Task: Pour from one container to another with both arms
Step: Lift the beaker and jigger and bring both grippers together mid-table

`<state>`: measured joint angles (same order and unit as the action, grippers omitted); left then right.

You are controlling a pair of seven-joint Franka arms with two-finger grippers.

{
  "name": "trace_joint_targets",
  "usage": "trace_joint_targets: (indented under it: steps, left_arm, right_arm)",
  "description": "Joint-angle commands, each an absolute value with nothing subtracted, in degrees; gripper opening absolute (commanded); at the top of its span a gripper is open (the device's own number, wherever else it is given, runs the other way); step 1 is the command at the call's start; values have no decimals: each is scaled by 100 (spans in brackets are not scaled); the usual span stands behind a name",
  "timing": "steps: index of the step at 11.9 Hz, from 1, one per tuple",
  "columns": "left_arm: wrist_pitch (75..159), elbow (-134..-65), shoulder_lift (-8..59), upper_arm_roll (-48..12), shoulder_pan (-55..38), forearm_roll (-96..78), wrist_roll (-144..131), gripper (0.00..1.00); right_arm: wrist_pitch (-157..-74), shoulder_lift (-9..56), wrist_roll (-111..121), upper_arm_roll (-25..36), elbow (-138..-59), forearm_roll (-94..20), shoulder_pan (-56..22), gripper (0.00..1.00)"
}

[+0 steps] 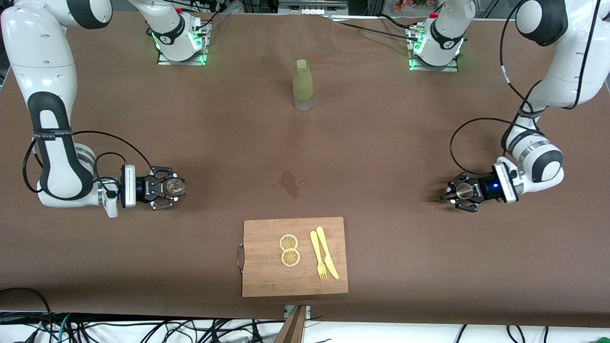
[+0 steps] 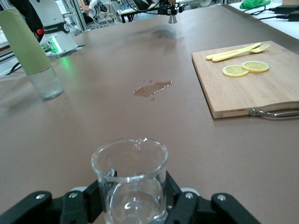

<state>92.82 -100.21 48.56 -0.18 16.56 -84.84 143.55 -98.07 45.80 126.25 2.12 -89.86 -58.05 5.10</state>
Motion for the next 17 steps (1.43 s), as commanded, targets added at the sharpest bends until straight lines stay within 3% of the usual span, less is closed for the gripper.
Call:
trace_joint_targets:
  steps: [1, 7, 17]
  left_arm:
    - [9491, -10326, 4650, 35, 1320, -8911, 14326, 0]
    - [10326, -11126, 4096, 35, 292, -10157, 14440, 0]
    - [11152, -11320, 4061, 35, -1589, -12725, 15126, 0]
  right_arm:
    - [-10036, 4404, 12245, 185, -9035, -5704, 265, 20]
    - [-10976, 4202, 11603, 0, -9026, -5687, -579, 20]
    - [-12751, 4052, 10346, -360, -9035, -5537, -1687, 20]
